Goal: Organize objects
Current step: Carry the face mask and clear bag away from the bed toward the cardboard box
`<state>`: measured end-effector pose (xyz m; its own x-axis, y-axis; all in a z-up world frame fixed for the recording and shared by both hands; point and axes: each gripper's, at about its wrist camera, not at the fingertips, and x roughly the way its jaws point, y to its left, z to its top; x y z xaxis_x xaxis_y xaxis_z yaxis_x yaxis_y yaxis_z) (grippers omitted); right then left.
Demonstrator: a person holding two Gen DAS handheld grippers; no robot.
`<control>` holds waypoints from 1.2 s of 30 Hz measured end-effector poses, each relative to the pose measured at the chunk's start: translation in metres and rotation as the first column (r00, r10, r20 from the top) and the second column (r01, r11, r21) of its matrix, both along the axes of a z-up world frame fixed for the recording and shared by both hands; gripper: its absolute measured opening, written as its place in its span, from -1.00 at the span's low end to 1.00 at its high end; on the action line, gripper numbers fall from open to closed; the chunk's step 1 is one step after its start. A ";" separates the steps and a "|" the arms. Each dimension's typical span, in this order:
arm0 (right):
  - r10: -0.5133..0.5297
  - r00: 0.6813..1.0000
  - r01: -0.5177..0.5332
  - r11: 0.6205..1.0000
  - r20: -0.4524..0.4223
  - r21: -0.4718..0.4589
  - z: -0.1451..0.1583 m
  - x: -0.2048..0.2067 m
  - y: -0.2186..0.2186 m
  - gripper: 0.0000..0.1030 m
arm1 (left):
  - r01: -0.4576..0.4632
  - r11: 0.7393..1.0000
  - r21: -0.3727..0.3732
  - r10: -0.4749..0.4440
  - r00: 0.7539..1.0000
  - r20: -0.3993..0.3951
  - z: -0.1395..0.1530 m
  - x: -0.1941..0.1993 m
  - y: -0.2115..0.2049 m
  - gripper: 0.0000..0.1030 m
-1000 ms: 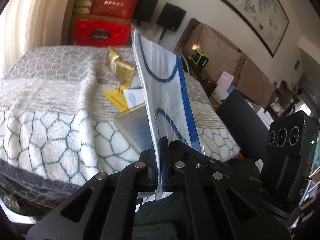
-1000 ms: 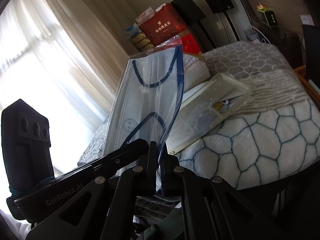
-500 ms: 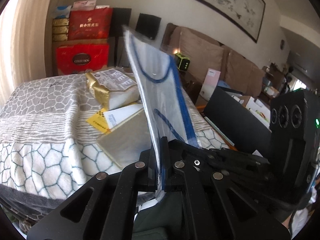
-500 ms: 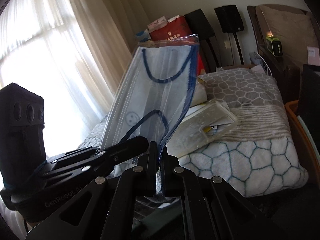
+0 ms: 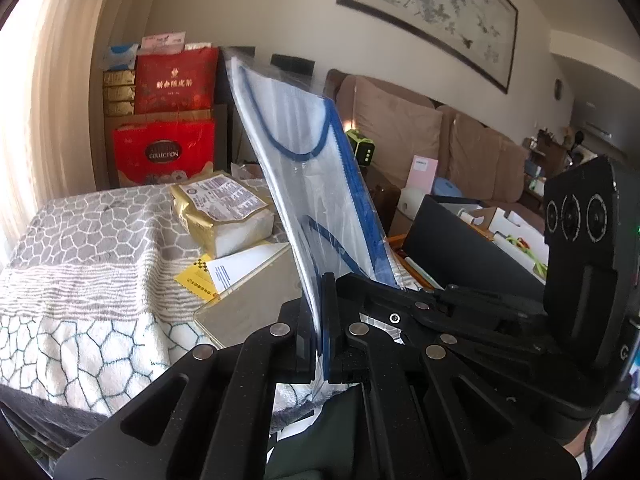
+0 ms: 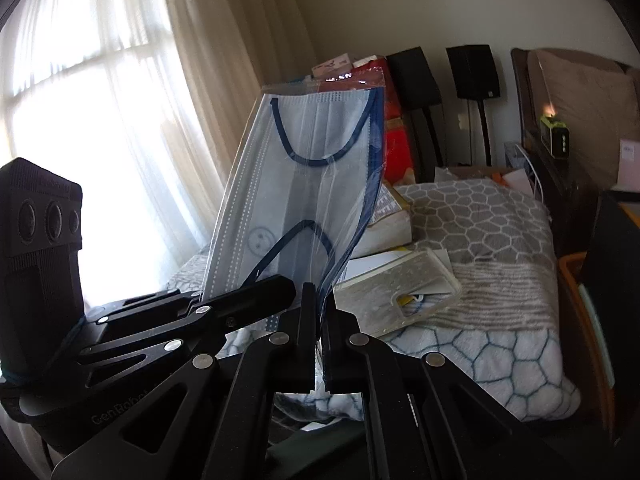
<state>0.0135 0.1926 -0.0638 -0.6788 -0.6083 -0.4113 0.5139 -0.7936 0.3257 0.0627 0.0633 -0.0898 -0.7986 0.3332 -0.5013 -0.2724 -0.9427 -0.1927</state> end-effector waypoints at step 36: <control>-0.137 0.989 0.133 0.988 -0.048 -0.072 0.012 0.022 0.087 -0.94 | 0.119 0.991 -0.068 -0.124 0.989 -0.081 0.018 0.002 0.090 -0.97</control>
